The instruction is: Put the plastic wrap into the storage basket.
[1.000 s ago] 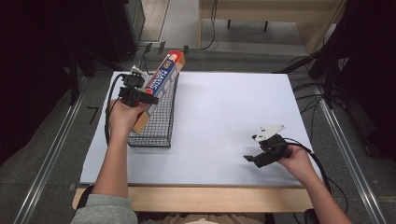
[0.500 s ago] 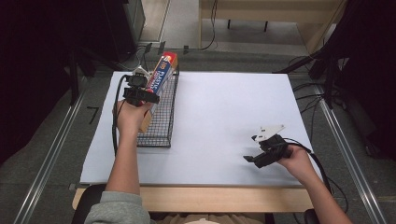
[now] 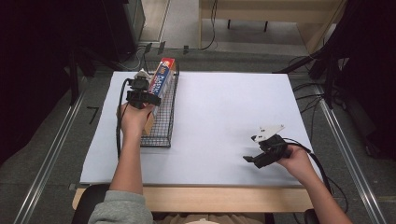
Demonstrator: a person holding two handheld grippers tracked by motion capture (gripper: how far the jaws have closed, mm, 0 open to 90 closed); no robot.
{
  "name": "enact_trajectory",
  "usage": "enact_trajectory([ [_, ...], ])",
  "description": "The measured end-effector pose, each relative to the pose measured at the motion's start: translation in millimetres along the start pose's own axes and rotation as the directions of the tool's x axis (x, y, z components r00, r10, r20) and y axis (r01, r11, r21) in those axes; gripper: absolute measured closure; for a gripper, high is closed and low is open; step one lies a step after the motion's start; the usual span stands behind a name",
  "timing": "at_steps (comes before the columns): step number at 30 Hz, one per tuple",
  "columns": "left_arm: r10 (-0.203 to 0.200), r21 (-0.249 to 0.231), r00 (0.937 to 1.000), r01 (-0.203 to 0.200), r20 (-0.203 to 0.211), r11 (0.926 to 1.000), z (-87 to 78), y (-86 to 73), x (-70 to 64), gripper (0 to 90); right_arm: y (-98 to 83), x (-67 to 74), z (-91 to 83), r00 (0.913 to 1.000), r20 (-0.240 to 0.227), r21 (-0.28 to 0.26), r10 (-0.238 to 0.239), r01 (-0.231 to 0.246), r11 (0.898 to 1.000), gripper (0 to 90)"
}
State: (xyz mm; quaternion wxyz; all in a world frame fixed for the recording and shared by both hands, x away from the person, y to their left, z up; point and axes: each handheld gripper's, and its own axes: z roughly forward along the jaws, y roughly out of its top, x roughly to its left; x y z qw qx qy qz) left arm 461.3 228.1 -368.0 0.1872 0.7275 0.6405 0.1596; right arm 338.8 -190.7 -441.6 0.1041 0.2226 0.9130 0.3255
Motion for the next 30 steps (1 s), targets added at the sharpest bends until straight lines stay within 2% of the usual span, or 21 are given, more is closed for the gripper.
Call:
enact_trajectory([
  [1, 0.004, 0.001, 1.0000, -0.004, -0.006, 1.0000, 1.5, -0.1, -1.3, 39.1, 0.1, 0.2, -0.5, 1.0000, 0.000, 0.000, 0.003, -0.003, 1.000, 19.6],
  [4, -0.010, 0.007, 0.9998, 0.010, 0.019, 0.9999, 5.2, 0.1, -1.5, 39.1, 0.1, 0.0, -0.5, 1.0000, 0.002, 0.002, 0.004, -0.004, 1.000, 19.6],
  [8, -0.007, 0.024, 0.9998, 0.006, 0.021, 0.9997, 9.6, 0.8, -3.8, 39.0, 0.2, 0.2, -0.1, 1.0000, 0.000, 0.001, -0.002, 0.002, 1.000, 19.6],
  [23, 0.008, 0.062, 1.0000, -0.007, -0.004, 0.9980, 21.4, 1.6, -11.5, 38.8, 0.2, 1.0, -0.2, 1.0000, -0.002, 0.005, -0.002, 0.002, 1.000, 19.6],
  [30, 0.012, 0.061, 0.9990, -0.014, 0.043, 0.9980, 19.6, 2.4, -13.3, 37.3, 0.5, 0.7, 0.4, 1.0000, -0.004, 0.008, 0.000, 0.000, 1.000, 19.6],
])
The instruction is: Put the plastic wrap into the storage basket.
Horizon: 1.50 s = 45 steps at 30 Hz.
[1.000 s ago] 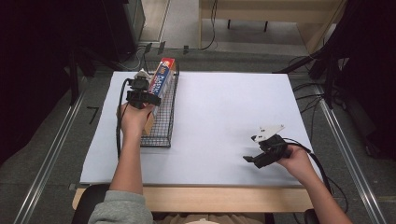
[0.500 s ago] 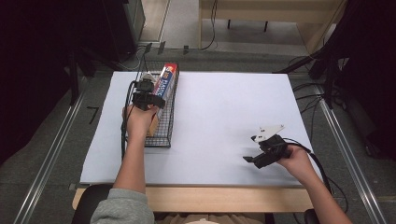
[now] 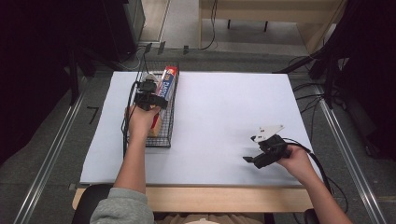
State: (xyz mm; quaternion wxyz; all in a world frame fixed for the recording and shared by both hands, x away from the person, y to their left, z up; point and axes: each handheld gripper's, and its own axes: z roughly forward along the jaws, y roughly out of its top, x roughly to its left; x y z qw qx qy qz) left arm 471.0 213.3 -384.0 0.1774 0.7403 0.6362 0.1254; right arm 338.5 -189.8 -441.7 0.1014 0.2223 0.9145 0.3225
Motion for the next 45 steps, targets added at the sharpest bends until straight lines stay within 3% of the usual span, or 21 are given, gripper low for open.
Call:
enact_trajectory([
  [14, 0.042, 0.065, 0.9983, -0.044, 0.041, 0.9969, 9.7, -2.6, -7.1, 34.4, -0.2, 0.5, 0.0, 0.9999, -0.002, 0.002, -0.010, 0.010, 1.000, 19.6],
  [16, 0.032, 0.048, 0.9979, -0.035, 0.056, 0.9983, 8.2, -2.8, -6.6, 34.7, -0.2, 0.4, -0.3, 1.0000, 0.000, 0.003, -0.007, 0.007, 1.000, 19.6],
  [20, 0.050, 0.037, 0.9966, -0.053, 0.065, 0.9979, 4.2, -3.7, -4.9, 34.5, -0.3, 0.0, -1.2, 1.0000, 0.000, 0.001, -0.005, 0.005, 1.000, 19.6],
  [24, 0.071, -0.019, 0.9933, -0.070, 0.091, 0.9974, -10.6, -5.1, -3.1, 33.1, -1.3, -1.9, -3.0, 1.0000, 0.001, -0.009, 0.005, -0.005, 1.000, 19.6],
  [28, 0.141, -0.016, 0.9829, -0.140, 0.118, 0.9900, -23.5, -10.6, 0.3, 29.5, -1.3, -1.4, -3.2, 1.0000, -0.003, -0.013, 0.003, -0.003, 1.000, 19.6],
  [32, 0.196, -0.020, 0.9675, -0.196, 0.159, 0.9804, -34.8, -19.7, 0.9, 28.0, -1.4, -1.7, -3.0, 1.0000, -0.001, -0.010, 0.006, -0.006, 1.000, 19.6],
  [35, 0.236, -0.049, 0.9434, -0.231, 0.233, 0.9717, -43.7, -25.7, -1.9, 27.6, -1.1, -1.7, -2.7, 1.0000, -0.002, -0.010, 0.007, -0.007, 1.000, 19.6],
  [37, 0.259, -0.065, 0.9344, -0.251, 0.245, 0.9659, -47.2, -29.3, -6.7, 27.4, -0.9, -1.9, -2.1, 1.0000, -0.004, -0.011, 0.005, -0.005, 1.000, 19.6],
  [40, 0.334, -0.087, 0.9083, -0.322, 0.252, 0.9427, -52.3, -37.1, -17.5, 27.0, -0.6, -1.2, -2.4, 1.0000, -0.003, -0.010, 0.008, -0.008, 1.000, 19.6],
  [42, 0.365, -0.092, 0.8943, -0.354, 0.258, 0.9308, -54.4, -42.3, -24.3, 26.4, -0.9, -1.4, -2.6, 1.0000, -0.003, -0.010, 0.007, -0.007, 1.000, 19.6],
  [44, 0.388, -0.105, 0.8775, -0.374, 0.281, 0.9214, -56.4, -47.2, -30.9, 26.1, -1.1, -1.5, -2.3, 0.9999, -0.005, -0.008, 0.010, -0.010, 1.000, 19.6],
  [45, 0.409, -0.114, 0.8667, -0.393, 0.286, 0.9126, -57.6, -50.1, -34.7, 25.5, -1.3, -1.5, -2.3, 0.9999, -0.005, -0.008, 0.010, -0.010, 1.000, 19.6],
])
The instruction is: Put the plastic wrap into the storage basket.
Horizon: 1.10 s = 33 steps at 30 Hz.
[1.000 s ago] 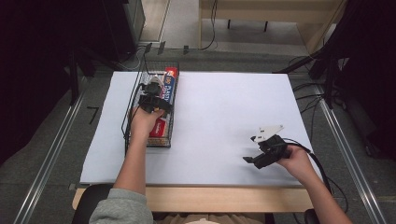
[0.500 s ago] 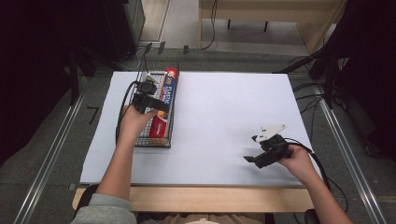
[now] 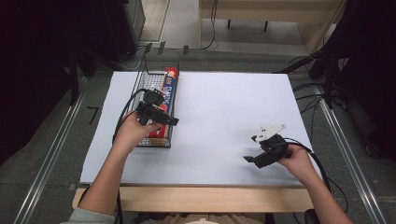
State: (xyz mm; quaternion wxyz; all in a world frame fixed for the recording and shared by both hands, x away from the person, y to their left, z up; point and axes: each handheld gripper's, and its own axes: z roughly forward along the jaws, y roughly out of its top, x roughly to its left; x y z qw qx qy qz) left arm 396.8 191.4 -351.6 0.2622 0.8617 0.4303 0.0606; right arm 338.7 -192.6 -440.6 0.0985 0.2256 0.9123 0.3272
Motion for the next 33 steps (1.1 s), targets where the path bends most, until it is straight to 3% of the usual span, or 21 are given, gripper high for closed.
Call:
enact_trajectory([
  [3, 0.064, -0.017, 0.9979, -0.063, 0.009, 0.9978, 0.0, -3.9, -15.1, 24.5, -0.2, 0.5, -0.7, 1.0000, 0.000, -0.004, -0.002, 0.002, 1.000, 19.6],
  [6, 0.082, -0.047, 0.9954, -0.080, 0.048, 0.9957, -0.3, -8.7, -24.8, 24.5, 0.0, 0.3, -1.3, 1.0000, -0.004, -0.009, 0.001, -0.001, 1.000, 19.6],
  [8, 0.105, -0.046, 0.9931, -0.102, 0.054, 0.9937, 1.9, -13.5, -32.5, 24.4, 0.1, 0.1, -1.2, 1.0000, -0.007, -0.009, 0.004, -0.004, 1.000, 19.6],
  [13, 0.156, -0.058, 0.9827, -0.150, 0.100, 0.9869, 7.4, -23.9, -46.6, 24.4, 0.0, -0.2, -1.1, 1.0000, -0.006, -0.011, 0.000, 0.000, 1.000, 19.6],
  [25, 0.254, -0.114, 0.9533, -0.238, 0.163, 0.9646, 23.3, -46.3, -74.1, 24.0, 0.6, 1.0, 0.0, 0.9997, -0.023, -0.024, 0.003, -0.003, 1.000, 19.6],
  [28, 0.296, -0.125, 0.9396, -0.277, 0.172, 0.9526, 28.6, -50.2, -80.9, 23.6, 0.9, 1.5, 1.0, 0.9996, -0.027, -0.028, 0.006, -0.007, 1.000, 19.6],
  [29, 0.301, -0.122, 0.9383, -0.284, 0.169, 0.9511, 30.0, -51.0, -82.7, 23.4, 1.0, 1.5, 1.4, 0.9995, -0.031, -0.029, 0.011, -0.012, 0.999, 19.6],
  [30, 0.306, -0.121, 0.9361, -0.288, 0.174, 0.9500, 31.3, -51.5, -83.7, 23.0, 1.0, 1.4, 1.9, 0.9995, -0.030, -0.029, 0.011, -0.012, 1.000, 19.6],
  [32, 0.285, -0.125, 0.9375, -0.265, 0.199, 0.9563, 34.3, -52.7, -84.6, 22.7, 1.0, 1.7, 2.3, 0.9994, -0.032, -0.025, 0.009, -0.010, 1.000, 19.6],
  [33, 0.281, -0.131, 0.9350, -0.258, 0.216, 0.9573, 36.1, -53.4, -84.9, 22.8, 0.9, 1.8, 2.5, 0.9994, -0.033, -0.022, 0.009, -0.009, 1.000, 19.6],
])
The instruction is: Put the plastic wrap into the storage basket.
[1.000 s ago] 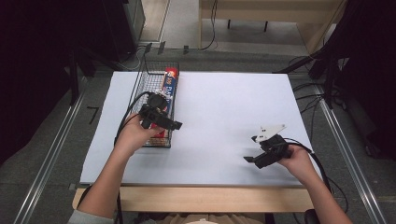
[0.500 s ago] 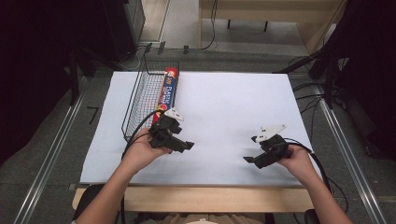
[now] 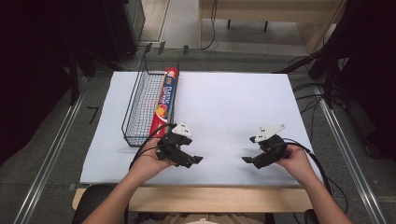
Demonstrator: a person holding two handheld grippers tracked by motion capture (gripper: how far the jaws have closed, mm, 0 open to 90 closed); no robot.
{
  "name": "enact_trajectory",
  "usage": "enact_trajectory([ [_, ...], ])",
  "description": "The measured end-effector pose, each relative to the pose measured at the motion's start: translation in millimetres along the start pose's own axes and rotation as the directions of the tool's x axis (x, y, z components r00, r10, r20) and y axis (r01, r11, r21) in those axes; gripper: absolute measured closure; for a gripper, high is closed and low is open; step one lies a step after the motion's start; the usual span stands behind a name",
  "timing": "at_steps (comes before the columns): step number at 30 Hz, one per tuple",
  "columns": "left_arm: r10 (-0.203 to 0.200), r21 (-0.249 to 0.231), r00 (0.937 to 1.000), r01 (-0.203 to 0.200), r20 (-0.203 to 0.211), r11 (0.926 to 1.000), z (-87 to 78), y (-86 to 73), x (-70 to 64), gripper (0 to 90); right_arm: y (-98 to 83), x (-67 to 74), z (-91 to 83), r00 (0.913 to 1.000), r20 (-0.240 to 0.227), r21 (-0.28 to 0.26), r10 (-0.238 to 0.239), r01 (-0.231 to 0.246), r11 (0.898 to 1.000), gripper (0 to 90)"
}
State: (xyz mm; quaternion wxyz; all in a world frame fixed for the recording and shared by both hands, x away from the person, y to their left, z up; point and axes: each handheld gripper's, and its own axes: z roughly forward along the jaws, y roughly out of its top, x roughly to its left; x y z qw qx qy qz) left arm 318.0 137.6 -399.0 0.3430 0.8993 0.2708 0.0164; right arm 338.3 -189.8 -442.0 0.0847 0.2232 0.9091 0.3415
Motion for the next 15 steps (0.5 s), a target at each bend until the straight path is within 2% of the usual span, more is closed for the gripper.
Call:
enact_trajectory([
  [1, -0.002, 0.002, 0.9999, 0.002, 0.010, 1.0000, 1.9, -0.5, -0.3, 22.9, 0.0, 0.0, 0.2, 1.0000, 0.000, 0.001, -0.003, 0.003, 1.000, 19.6],
  [6, 0.015, 0.024, 0.9998, -0.016, 0.010, 0.9996, 7.3, -2.9, -2.4, 22.7, -0.2, 0.6, 1.5, 1.0000, -0.002, 0.008, -0.008, 0.008, 1.000, 19.6],
  [15, -0.011, 0.011, 0.9999, 0.011, 0.003, 0.9999, 2.7, -5.9, 6.4, 22.8, -0.6, 0.6, 2.9, 0.9999, -0.002, 0.020, -0.016, 0.017, 1.000, 19.6],
])
